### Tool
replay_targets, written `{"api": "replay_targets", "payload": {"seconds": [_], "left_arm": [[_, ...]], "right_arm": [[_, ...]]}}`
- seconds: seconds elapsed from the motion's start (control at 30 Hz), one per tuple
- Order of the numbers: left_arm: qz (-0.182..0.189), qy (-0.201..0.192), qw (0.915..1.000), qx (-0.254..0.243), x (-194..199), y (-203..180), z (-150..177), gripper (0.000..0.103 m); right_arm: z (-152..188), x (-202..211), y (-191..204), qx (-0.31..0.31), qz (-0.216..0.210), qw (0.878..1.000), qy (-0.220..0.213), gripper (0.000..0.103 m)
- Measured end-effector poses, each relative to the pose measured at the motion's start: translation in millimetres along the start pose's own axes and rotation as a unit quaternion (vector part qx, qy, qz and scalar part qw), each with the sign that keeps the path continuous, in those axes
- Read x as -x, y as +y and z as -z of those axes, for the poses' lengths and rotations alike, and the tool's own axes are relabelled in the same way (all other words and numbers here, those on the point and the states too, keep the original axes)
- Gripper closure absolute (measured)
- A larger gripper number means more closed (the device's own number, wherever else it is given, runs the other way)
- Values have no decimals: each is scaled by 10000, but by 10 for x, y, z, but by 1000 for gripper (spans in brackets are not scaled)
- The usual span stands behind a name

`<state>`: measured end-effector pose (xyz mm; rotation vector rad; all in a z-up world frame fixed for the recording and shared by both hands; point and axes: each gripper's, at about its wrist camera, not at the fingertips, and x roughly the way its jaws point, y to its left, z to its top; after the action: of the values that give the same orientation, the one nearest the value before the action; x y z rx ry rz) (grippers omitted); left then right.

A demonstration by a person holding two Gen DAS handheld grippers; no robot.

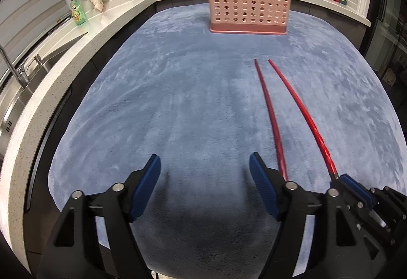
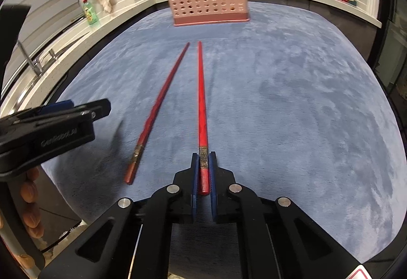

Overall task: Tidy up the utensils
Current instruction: 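Grasp a red chopstick with the right tool, then grasp the remaining red chopstick with the left tool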

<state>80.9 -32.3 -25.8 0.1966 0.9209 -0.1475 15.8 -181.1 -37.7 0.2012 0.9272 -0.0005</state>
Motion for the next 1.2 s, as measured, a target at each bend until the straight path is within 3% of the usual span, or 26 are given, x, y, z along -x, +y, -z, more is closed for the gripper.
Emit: {"api": "replay_targets", "payload": {"seconds": [0.3, 0.97, 1.07, 1.2], "left_arm": [[225, 76, 9996, -138, 18, -199, 62, 21], [470, 569, 9972, -122, -161, -330, 284, 20], [489, 558, 9971, -159, -154, -339, 282, 25], [595, 525, 9966, -235, -126, -371, 275, 40]], "right_arm": [[16, 74, -194, -253, 129, 9996, -86, 96], [62, 62, -232, -342, 72, 9994, -35, 96], [60, 62, -228, -342, 73, 9994, -36, 96], [57, 62, -234, -338, 74, 9994, -35, 96]]}}
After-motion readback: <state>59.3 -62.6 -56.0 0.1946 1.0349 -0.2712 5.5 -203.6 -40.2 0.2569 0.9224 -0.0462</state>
